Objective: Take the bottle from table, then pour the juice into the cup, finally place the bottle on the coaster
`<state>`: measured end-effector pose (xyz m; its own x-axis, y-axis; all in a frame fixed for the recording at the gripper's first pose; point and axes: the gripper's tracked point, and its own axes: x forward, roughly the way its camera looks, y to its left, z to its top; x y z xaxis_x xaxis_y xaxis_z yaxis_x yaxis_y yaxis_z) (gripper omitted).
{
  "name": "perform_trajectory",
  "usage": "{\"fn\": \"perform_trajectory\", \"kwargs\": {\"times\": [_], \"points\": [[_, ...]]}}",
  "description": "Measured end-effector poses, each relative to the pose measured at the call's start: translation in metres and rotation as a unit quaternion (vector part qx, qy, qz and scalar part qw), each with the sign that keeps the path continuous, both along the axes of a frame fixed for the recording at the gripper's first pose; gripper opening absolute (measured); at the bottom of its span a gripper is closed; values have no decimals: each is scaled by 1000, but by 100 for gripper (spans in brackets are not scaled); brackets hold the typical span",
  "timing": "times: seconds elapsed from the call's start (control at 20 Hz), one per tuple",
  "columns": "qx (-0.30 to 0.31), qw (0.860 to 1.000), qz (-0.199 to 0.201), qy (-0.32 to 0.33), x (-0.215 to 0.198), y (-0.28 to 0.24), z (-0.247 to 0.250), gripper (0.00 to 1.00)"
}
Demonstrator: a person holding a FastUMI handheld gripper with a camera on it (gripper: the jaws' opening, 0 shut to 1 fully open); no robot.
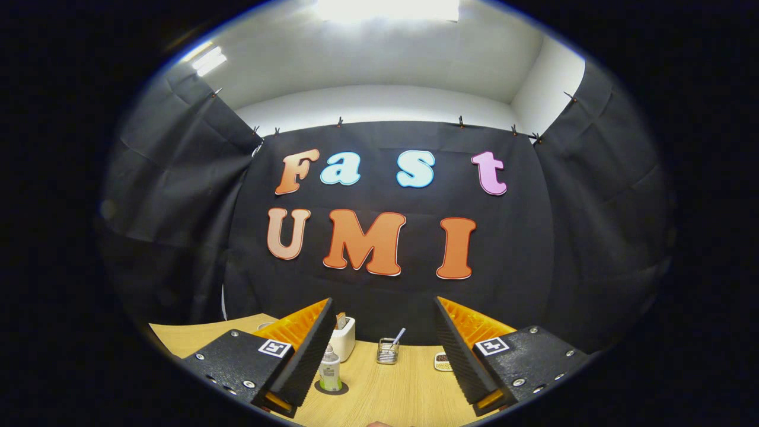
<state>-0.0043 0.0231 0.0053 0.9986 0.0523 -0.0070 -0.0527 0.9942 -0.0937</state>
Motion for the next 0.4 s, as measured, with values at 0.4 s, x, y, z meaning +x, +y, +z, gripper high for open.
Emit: {"fn": "perform_trajectory", "kwargs": {"times": [0.4], "points": [[-8,1000,-3,-8,-5,2,-1,97]]}}
